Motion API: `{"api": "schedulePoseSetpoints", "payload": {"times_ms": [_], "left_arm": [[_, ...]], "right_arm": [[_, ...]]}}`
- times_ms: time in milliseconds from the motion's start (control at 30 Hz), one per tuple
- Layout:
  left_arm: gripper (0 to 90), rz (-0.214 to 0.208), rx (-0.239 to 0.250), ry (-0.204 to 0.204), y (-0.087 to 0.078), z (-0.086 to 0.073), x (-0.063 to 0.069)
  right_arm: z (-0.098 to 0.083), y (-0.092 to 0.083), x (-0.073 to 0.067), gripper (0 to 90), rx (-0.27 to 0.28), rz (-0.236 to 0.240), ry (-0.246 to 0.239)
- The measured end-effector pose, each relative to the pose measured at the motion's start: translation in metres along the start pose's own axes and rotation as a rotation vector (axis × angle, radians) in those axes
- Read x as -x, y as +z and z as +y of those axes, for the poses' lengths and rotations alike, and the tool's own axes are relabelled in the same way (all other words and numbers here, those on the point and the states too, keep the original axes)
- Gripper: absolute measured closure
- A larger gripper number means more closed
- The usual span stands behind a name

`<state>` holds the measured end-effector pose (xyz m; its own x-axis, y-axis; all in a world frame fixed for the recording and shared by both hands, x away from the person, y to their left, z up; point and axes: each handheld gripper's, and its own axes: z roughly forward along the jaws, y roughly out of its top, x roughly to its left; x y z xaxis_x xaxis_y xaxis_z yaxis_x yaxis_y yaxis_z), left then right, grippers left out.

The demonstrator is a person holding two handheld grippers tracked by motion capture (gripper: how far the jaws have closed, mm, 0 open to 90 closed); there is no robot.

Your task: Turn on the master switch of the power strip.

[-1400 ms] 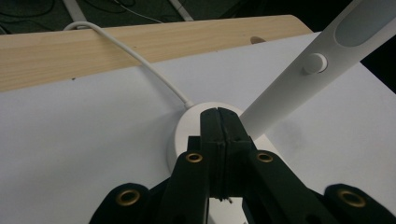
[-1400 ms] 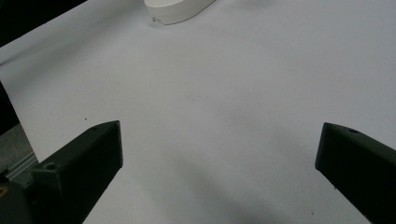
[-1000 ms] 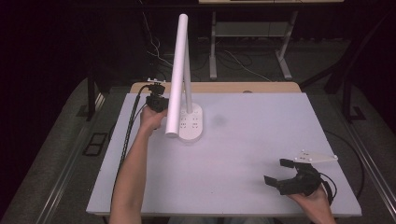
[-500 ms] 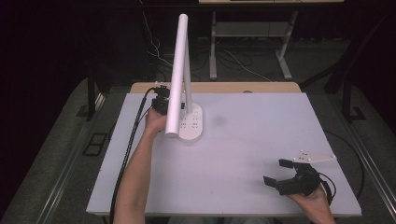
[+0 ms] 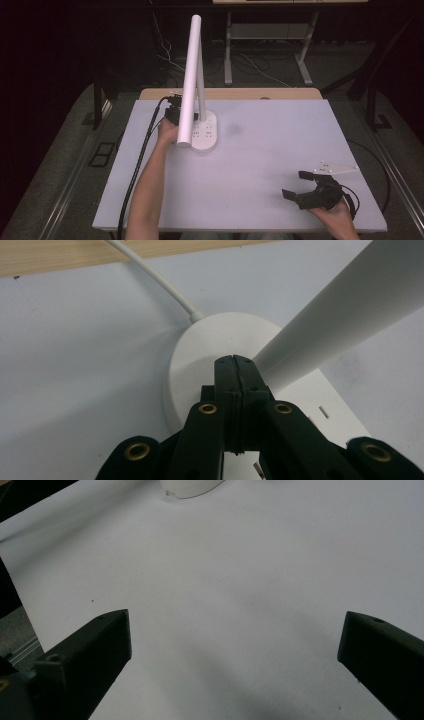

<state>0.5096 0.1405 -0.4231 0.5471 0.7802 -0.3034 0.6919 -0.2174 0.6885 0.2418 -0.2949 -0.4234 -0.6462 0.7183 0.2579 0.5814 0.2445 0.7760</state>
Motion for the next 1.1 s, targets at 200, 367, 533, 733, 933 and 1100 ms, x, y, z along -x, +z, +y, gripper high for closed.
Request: {"api": "schedulePoseSetpoints", "payload": {"times_ms": [200,367,533,733,933,1100], "left_arm": [[89.8,0.022,-0.009,0.015,-0.003,-0.001,0.000],[89.9,0.030,0.017,-0.002,-0.003,-0.005,0.000],[90.0,0.010,0.026,0.000,-0.002,-0.008,0.002],[90.0,0.008,0.042,-0.008,-0.001,-0.011,0.001],[90.0,0.010,0.044,-0.014,-0.001,-0.012,0.001],[90.0,-0.003,0.034,-0.032,0.000,-0.011,-0.002]], "right_arm": [[0.000,0.000,0.000,0.2,-0.001,0.001,-0.002],[0.000,0.001,-0.001,0.2,-0.005,0.002,-0.003],[0.000,0.001,-0.001,0.2,-0.008,0.001,-0.004],[-0.001,0.000,-0.001,0.2,-0.005,0.000,-0.004],[-0.001,-0.001,-0.002,0.2,-0.006,0.001,-0.008],[-0.001,-0.001,-0.001,0.2,-0.006,0.001,-0.004]]}}
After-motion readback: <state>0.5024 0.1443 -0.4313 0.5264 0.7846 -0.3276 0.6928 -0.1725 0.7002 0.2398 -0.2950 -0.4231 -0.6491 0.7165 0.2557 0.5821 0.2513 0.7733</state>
